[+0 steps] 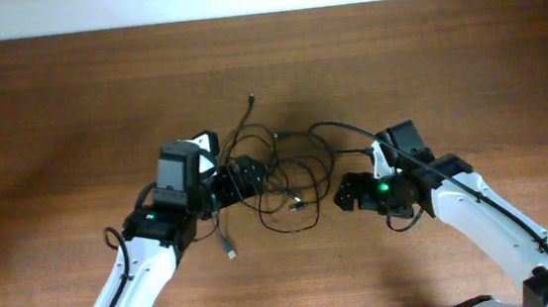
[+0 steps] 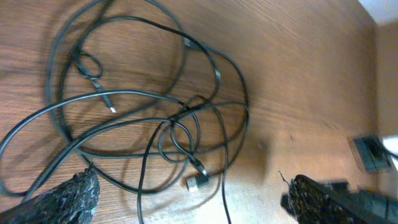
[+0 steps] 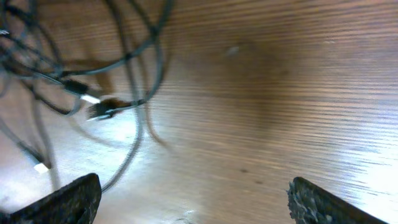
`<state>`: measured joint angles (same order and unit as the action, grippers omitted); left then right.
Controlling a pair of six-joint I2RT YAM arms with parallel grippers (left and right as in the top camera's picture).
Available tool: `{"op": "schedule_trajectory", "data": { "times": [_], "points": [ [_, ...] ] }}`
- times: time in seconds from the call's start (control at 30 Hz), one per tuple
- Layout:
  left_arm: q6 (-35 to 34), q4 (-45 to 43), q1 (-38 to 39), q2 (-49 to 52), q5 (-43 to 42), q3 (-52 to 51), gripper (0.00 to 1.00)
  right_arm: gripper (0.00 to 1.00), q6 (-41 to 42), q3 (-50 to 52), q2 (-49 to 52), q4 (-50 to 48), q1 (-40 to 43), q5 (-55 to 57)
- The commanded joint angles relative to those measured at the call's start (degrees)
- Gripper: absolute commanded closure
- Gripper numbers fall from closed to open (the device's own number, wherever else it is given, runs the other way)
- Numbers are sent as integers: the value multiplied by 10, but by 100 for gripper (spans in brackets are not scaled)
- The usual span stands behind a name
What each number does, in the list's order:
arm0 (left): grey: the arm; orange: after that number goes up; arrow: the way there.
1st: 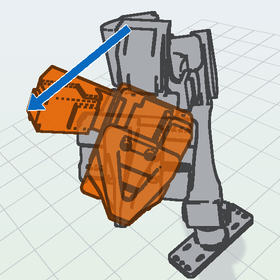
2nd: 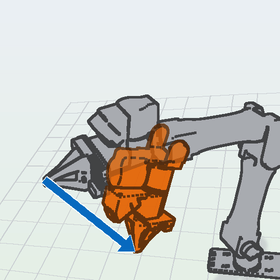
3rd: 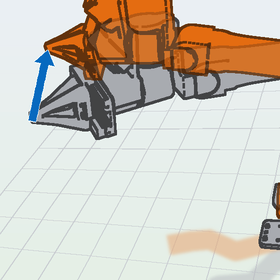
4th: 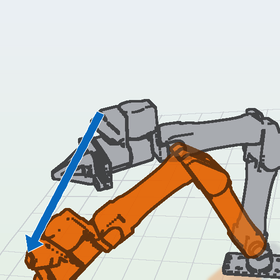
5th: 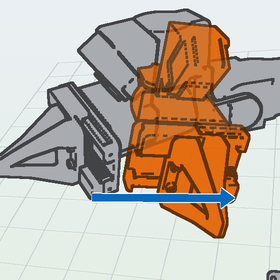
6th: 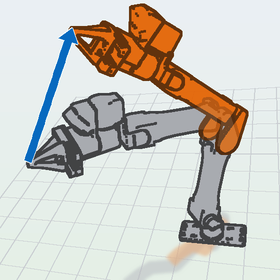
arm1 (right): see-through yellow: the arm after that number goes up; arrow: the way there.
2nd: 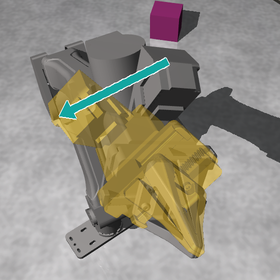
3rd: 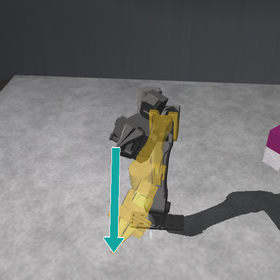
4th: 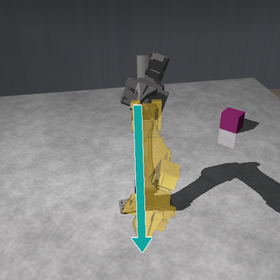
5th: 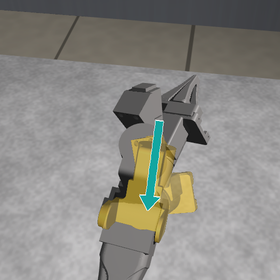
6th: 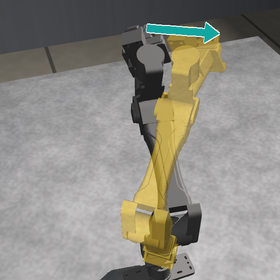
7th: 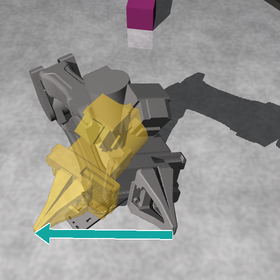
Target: Untangle cables
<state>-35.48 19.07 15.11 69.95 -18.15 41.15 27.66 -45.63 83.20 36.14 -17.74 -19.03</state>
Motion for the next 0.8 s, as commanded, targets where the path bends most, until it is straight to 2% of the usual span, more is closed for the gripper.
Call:
{"op": "schedule_trajectory", "data": {
  "times": [0.0,0.03,0.1,0.13,0.17,0.23,0.27,0.33,0.37,0.43,0.5,0.57,0.6,0.63,0.67,0.7,0.73,0.77],
  "points": [
    [-57,-17,49,-2,86,2,25,3,-2,0,2,-1,-3,39],
    [-57,-30,70,7,86,2,38,3,-2,0,2,-2,-3,39],
    [-85,-54,106,33,96,2,47,3,-2,0,2,-1,-3,40],
    [-139,-56,120,50,117,2,55,3,-2,1,2,-1,-3,40],
    [-229,-56,137,79,154,2,60,3,-2,1,2,1,-3,43],
    [-358,-64,153,130,170,2,74,2,-2,1,4,1,-3,47],
    [-389,-78,159,151,158,2,77,2,-2,1,5,1,-3,47],
    [-421,-132,169,207,114,2,78,2,-2,1,8,1,-3,47],
    [-427,-148,170,225,105,2,73,2,-2,1,8,1,-3,47],
    [-462,-154,170,254,104,2,71,2,-2,1,8,1,-3,47],
    [-481,-154,170,275,105,2,78,2,-2,1,8,1,-3,47],
    [-481,-155,170,279,115,2,79,2,-2,1,8,1,-3,47],
    [-480,-156,170,279,130,2,70,2,-2,1,8,1,-3,48],
    [-480,-153,170,279,151,2,50,2,-2,1,8,1,-3,48],
    [-480,-151,170,279,155,2,49,2,-2,1,8,1,-3,48],
    [-480,-150,171,280,155,2,55,2,-2,1,8,0,-3,48],
    [-476,-150,173,285,157,2,72,2,-2,1,8,0,-3,47],
    [-457,-152,175,287,160,2,100,2,-2,1,8,1,-3,47]
  ]
}}
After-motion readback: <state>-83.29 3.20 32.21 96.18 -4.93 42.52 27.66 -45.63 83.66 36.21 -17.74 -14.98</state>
